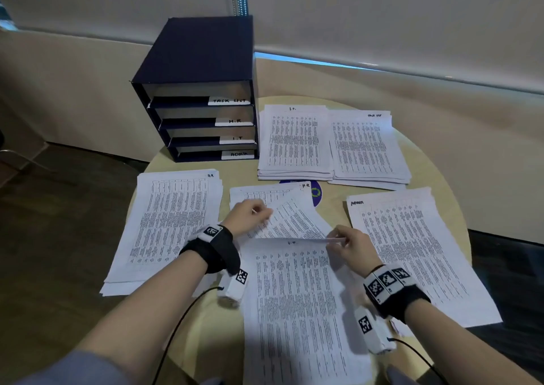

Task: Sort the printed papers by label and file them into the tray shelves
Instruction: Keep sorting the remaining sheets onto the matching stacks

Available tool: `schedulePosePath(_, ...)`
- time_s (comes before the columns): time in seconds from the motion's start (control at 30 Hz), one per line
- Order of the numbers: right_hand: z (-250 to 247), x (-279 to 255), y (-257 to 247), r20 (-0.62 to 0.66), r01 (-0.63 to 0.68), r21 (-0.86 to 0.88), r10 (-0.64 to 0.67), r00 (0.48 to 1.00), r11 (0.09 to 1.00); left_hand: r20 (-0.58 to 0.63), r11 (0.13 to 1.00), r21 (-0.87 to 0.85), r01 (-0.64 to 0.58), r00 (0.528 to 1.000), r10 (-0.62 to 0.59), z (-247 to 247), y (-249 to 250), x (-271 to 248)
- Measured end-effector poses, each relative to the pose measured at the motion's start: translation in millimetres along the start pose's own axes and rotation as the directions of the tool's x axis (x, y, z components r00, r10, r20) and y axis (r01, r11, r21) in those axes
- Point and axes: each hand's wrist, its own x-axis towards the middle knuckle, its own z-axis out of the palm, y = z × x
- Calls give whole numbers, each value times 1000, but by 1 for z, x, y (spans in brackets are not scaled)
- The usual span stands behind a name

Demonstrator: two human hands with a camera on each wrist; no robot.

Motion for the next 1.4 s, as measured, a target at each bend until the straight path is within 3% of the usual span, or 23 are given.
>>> schedulePosePath(0.07,-3,-2,4,-24,-7,20,8,1000,1000,-121,978,203,55,992,-31,-9,-14,9)
schedulePosePath(0.2,-13,-1,10,-78,0,32,2,997,1000,7,916,376,140,988,-154,-13,-23,17)
schedulePosePath(0.37,-16,7,12,-91,-11,-8,10,996,1000,-47,941,339,-2,999,19,-1,-12,14)
schedulePosePath(0.53,-17,15,8,-69,29,10,-28,997,1000,72,877,423,-228,973,218,5,5,-2)
schedulePosePath(0.6,-16,18,4,-34,30,21,-29,999,999,87,864,437,-251,967,238,4,7,-11)
schedulePosePath(0.7,-12,18,-2,-52,19,64,-16,999,998,90,884,414,-218,976,198,1,4,-17)
schedulePosePath(0.83,-6,14,-6,-174,40,51,-30,984,998,96,895,423,-145,989,115,-5,-3,-7)
schedulePosePath(0.97,-8,8,-4,-223,42,54,-29,974,998,111,947,319,-44,994,8,-11,-11,0)
schedulePosePath(1.07,-17,3,2,-191,64,98,-45,981,993,251,949,313,48,959,-132,-21,-21,1)
schedulePosePath(1.13,-25,-1,7,-149,69,121,-50,988,990,260,946,305,107,947,-191,-29,-26,2)
schedulePosePath(1.4,-40,-9,19,5,7,172,-8,1000,985,153,992,64,104,982,-113,-33,-34,-1)
